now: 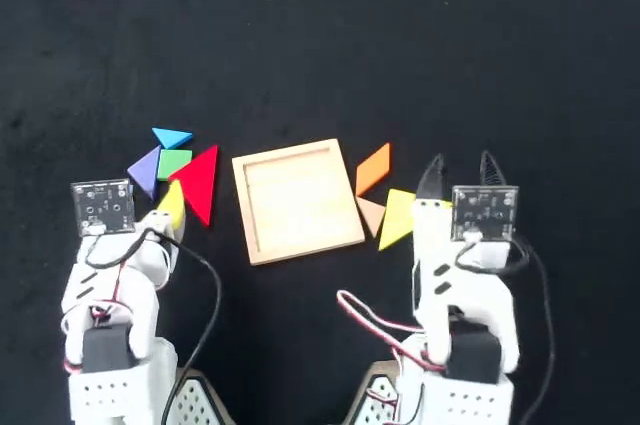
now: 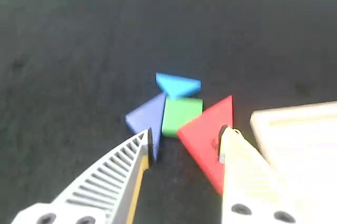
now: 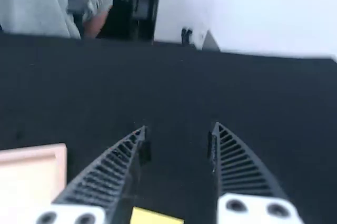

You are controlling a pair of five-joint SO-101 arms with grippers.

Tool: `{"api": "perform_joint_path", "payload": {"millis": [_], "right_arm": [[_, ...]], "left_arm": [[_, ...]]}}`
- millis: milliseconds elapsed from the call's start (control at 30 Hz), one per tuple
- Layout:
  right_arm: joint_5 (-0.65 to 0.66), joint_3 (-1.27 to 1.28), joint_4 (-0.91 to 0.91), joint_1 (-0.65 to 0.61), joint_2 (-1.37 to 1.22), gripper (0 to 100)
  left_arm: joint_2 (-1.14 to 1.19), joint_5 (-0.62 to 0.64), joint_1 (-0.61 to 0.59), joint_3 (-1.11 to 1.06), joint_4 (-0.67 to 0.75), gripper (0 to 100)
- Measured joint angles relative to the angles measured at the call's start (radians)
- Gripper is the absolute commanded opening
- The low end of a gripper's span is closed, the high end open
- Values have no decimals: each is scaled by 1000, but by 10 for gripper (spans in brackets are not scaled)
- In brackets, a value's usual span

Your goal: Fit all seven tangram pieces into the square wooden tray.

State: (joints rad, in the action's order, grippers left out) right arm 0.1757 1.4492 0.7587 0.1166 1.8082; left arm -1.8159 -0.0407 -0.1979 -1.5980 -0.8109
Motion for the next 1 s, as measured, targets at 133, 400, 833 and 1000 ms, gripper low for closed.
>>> {"api": "perform_joint_path", "payload": {"millis": [133, 400, 833, 1000], "right_arm": [[21, -112, 150, -57, 0, 191], [21, -305, 282, -86, 0, 191], [-51, -511, 190, -262, -311, 191], [-57, -523, 43, -269, -629, 191]], "left_arm": [[0, 66, 83, 164, -94, 220], [-2, 61, 199, 381, -175, 223], [603, 46, 210, 618, -160, 221], [973, 46, 143, 838, -163, 225]]}}
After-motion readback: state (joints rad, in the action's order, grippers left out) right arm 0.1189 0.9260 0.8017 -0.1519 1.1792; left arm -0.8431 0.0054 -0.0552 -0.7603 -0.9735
